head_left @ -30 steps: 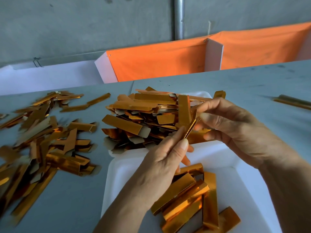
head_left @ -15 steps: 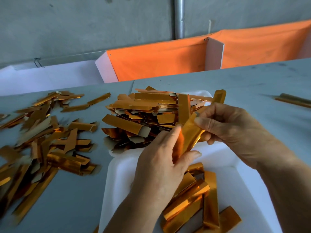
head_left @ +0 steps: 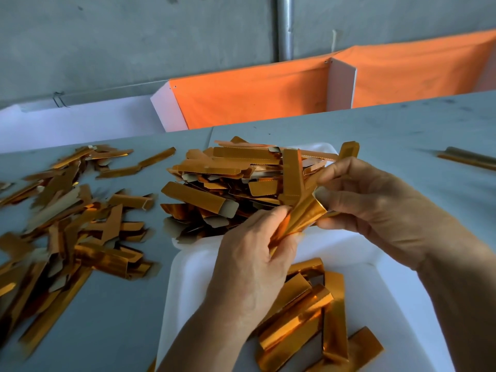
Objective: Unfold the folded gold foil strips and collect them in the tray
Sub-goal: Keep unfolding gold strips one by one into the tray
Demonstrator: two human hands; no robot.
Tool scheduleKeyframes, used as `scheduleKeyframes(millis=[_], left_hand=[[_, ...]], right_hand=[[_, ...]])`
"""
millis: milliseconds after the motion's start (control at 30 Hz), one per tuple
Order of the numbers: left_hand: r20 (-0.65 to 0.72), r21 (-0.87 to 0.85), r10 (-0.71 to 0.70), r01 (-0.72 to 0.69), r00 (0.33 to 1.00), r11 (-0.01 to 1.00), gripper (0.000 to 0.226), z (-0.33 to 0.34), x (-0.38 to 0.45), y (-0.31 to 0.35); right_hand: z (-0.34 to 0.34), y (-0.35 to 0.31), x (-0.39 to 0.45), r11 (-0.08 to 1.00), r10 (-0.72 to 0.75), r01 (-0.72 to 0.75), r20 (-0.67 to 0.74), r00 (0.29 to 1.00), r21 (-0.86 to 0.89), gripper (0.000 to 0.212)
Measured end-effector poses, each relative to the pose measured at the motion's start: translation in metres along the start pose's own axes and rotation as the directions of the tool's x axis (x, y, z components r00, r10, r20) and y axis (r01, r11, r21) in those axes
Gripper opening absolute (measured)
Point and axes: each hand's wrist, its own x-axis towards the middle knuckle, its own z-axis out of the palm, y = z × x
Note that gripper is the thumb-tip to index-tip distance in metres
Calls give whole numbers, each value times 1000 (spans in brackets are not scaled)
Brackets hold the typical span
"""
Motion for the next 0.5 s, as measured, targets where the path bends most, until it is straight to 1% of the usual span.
scheduleKeyframes(millis=[67,100,133,200,267,300,333,400,500], left_hand=[[19,6,33,-33,999,999,42,0,0,-1],[30,-1,50,-50,998,999,47,1,0,-1],[38,-11,65,-65,997,998,53,1,-1,0],[44,-22,88,-87,995,996,58,1,-1,0],[44,-30,94,-93,995,995,54,0,-1,1],[42,-36,93,-92,995,995,51,0,0,0],[39,-44,90,-88,995,995,49,-1,1,1],[45,-67,81,-78,996,995,52,-2,2,0],[65,-89,67,-61,996,994,59,-4,3,-1]], right_hand=[[0,0,0,999,-19,19,-11,1000,-38,13],[0,0,0,998,-31,30,-4,1000,-57,5],[-1,0,0,997,-44,45,12,999,-67,3],[-3,-1,-2,998,-39,42,70,997,-38,8],[-6,-4,-5,999,-29,31,144,989,-9,22],[-5,-5,-6,999,-26,30,187,982,-15,25],[-5,-5,-6,999,-25,34,216,976,-37,25],[-3,-5,-6,995,-26,48,242,970,-87,24],[-1,-3,-5,986,-36,71,221,975,-153,19]])
